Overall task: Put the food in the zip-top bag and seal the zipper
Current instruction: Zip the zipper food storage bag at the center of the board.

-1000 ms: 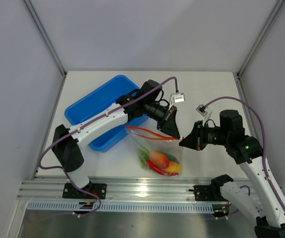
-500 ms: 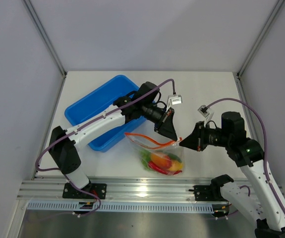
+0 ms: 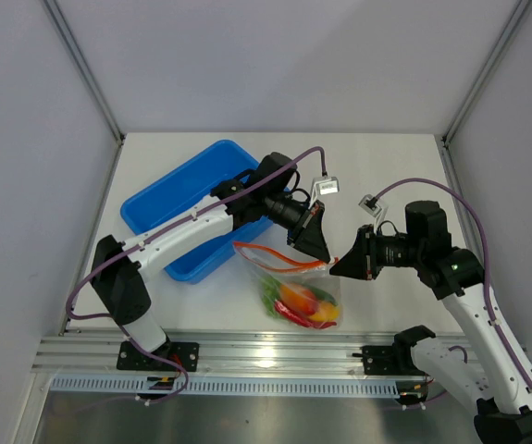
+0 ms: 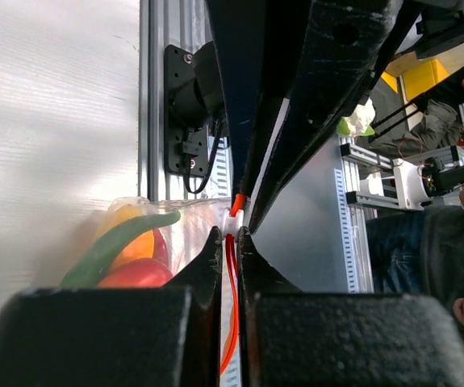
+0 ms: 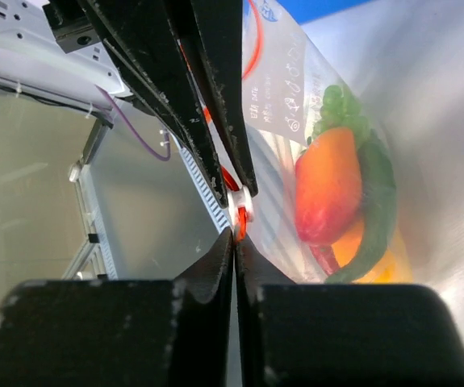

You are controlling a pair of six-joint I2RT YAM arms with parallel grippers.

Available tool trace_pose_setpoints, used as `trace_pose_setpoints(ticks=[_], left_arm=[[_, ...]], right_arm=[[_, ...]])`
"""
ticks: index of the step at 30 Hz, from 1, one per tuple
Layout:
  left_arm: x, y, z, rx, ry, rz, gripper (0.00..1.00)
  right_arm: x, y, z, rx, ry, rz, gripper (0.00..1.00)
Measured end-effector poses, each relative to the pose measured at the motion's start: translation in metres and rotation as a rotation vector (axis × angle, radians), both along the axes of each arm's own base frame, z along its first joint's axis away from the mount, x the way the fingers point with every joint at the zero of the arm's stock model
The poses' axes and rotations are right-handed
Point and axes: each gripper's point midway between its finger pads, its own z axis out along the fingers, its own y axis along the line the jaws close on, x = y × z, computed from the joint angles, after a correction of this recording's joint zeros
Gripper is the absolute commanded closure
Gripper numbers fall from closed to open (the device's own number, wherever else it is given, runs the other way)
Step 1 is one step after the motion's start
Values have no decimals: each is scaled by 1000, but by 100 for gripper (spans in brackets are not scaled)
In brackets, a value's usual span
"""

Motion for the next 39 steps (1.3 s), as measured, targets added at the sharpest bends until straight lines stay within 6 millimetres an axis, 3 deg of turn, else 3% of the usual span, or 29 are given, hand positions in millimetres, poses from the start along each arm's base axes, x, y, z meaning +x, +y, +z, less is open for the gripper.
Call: trace_pose_setpoints(ticks=[4,7,8,11,14,19,28,31,34,39], left_arm=[[-1,0,1,-3,5,-7,99],[-1,1,1,-3,6,-5,83],[-1,1,1,-2,9,-4,72],[0,1,1,1,13,1,59],[0,1,1,2,15,3,55],[0,0,2,0,14,3,66],[0,0,3,-3,15,3,74],[0,0,4,-3,18,5,74],[0,-1,5,-6,15,4,66],[0,-1,6,-4,22,7,72]], right_arm=[[-1,1,1,7,2,12,100],[-1,2,2,11,1,16,100],[-1,2,2,13,2,16,100],[-1,3,4,20,-5,22,100],[-2,3,5,26,-9,27,100],[-3,3,7,32,-9,27,100],[-2,3,6,30,0,27,100],[-1,4,5,29,2,27,100],[-1,4,6,31,0,29,100],[-1,4,5,30,-1,29,100]])
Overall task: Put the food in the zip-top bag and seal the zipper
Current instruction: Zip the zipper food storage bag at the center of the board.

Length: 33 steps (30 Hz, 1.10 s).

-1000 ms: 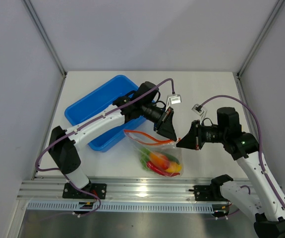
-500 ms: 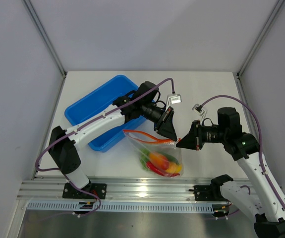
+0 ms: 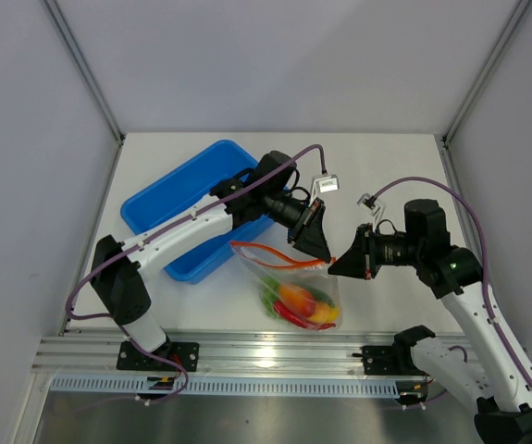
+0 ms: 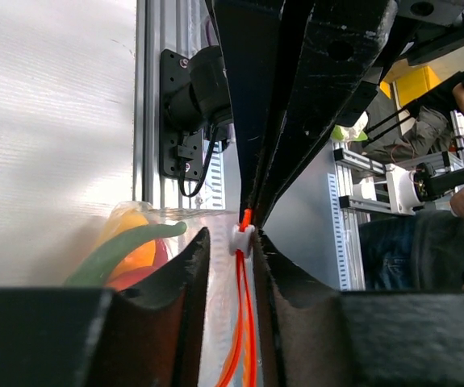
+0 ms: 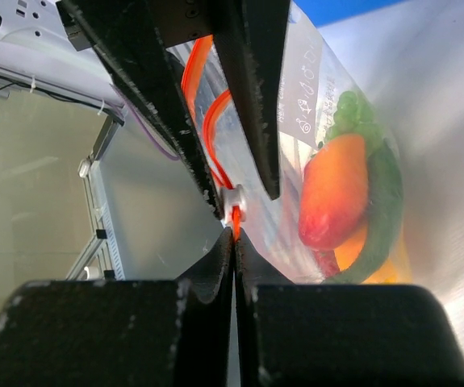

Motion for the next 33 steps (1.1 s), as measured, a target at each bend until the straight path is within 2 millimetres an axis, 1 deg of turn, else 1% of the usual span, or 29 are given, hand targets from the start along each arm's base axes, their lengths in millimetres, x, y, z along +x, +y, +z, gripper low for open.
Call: trace_pose_setpoints(ticks=[2,5,6,8,9,11,13,17,18,19,21,27,33], left_arm=[[0,0,0,0,0,0,74],[0,0,0,0,2,0,83],[0,0,0,0,2,-1,88],[-1,0,1,-2,4,-4,94],[-1,0,2,-4,4,-5,99],[-1,0,3,-5,4,-7,100],[-2,1,3,-6,5,-11,99],[-2,1,3,-5,9,-13,99],[-2,1,3,-5,9,-13,99],[-2,1,3,-5,9,-13,99],[-3,1,3,-6,10,-15,99],[-2,2,4,-9,12,-15,99],[-1,2,5,-13,3,-15,99]], right_arm=[[0,0,0,0,0,1,100],[0,0,0,-1,-1,-2,100],[1,0,0,-1,0,-4,100],[1,0,0,1,2,-5,100],[1,0,0,1,2,-6,100],[1,1,1,2,1,-5,96],[2,1,1,4,1,-7,87],[3,2,2,11,5,0,80],[3,3,2,13,7,4,81],[4,4,2,14,8,7,90],[5,4,1,15,13,10,100],[5,4,1,14,15,4,100],[9,1,5,9,-6,-47,100]])
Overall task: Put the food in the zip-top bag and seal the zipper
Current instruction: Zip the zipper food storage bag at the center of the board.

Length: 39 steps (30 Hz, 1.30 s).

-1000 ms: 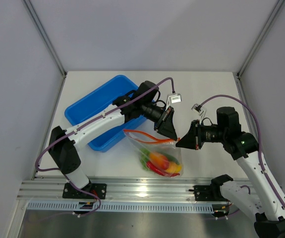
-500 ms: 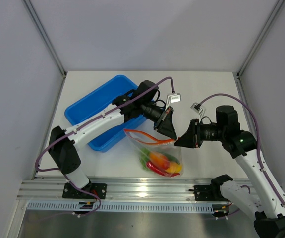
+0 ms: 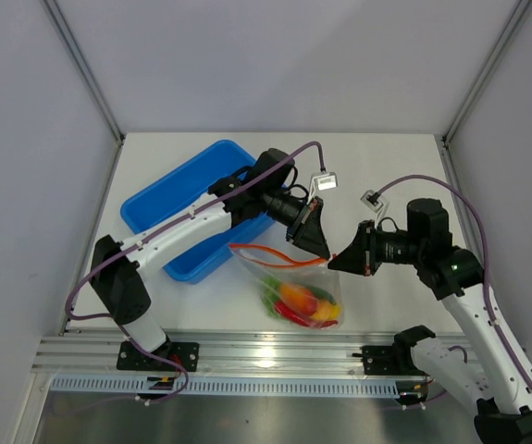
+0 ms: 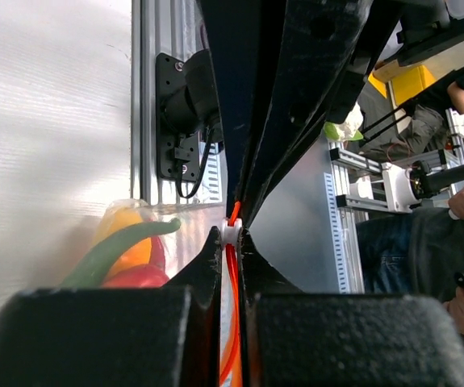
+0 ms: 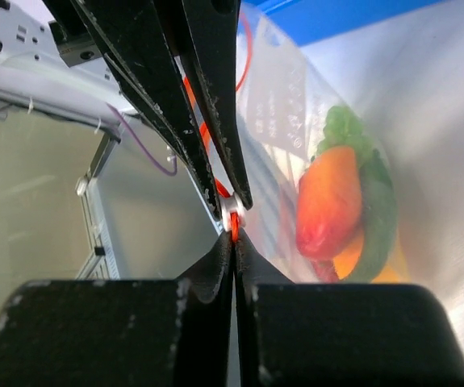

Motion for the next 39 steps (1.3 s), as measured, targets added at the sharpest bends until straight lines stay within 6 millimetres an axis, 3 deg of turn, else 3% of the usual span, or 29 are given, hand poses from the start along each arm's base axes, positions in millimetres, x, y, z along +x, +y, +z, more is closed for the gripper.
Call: trace_pose_setpoints(ticks=[12,22,23,24,27,33,39], left_arm=[[1,5,-10,24,-42,4,100],[-5,18,-18,67,-30,18,99],[-5,18,-18,67,-29,18,99],[-5,18,-18,67,-29,18,99],[-5,18,-17,68,-27,18,99],[-4,16,-6,48,-44,19,99],[-3,16,-2,39,-49,18,99]], right_arm=[[9,-10,7,33,-9,-116,100],[7,-11,14,66,-43,-112,100],[6,-10,14,67,-47,-101,98],[6,-10,14,65,-47,-88,86],[5,-8,16,55,-43,-46,69],[10,-4,13,34,-31,-5,67],[8,-1,10,35,-17,27,73]])
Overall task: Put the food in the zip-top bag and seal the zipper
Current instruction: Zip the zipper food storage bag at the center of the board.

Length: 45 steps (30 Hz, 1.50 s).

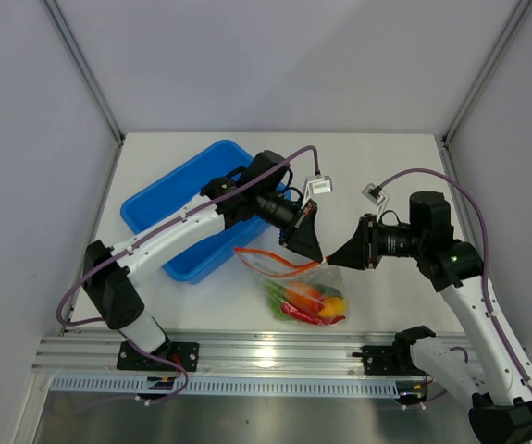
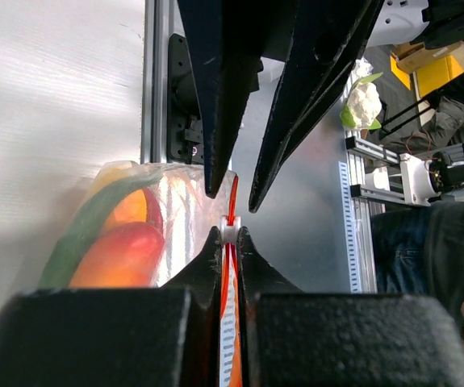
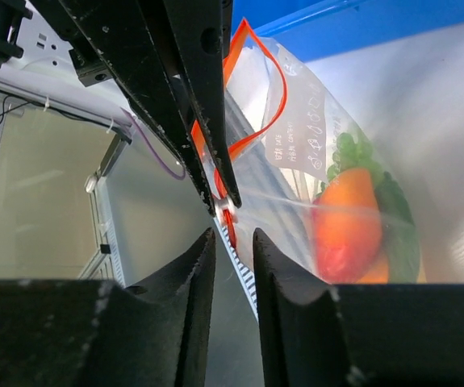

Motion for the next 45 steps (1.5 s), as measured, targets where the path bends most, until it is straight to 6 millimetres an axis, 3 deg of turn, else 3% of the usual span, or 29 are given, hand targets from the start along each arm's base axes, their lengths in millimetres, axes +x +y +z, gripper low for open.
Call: trace_pose_setpoints(ticks=[4,10,19,33,45], left_arm=[[0,0,0,0,1,0,100],[2,-1,-1,3,4,2,100],[5,-1,-4,22,8,14,100],[22,6,-23,132,-41,120,99],[28,31,-16,188,-122,227,100]], right_arm=[[-1,2,0,1,-2,13,79],[1,4,-1,6,3,27,100],[10,2,-7,-23,-11,-23,100],[34,-22,-22,-121,-19,-212,100],[40,-25,-25,-138,-16,-242,100]])
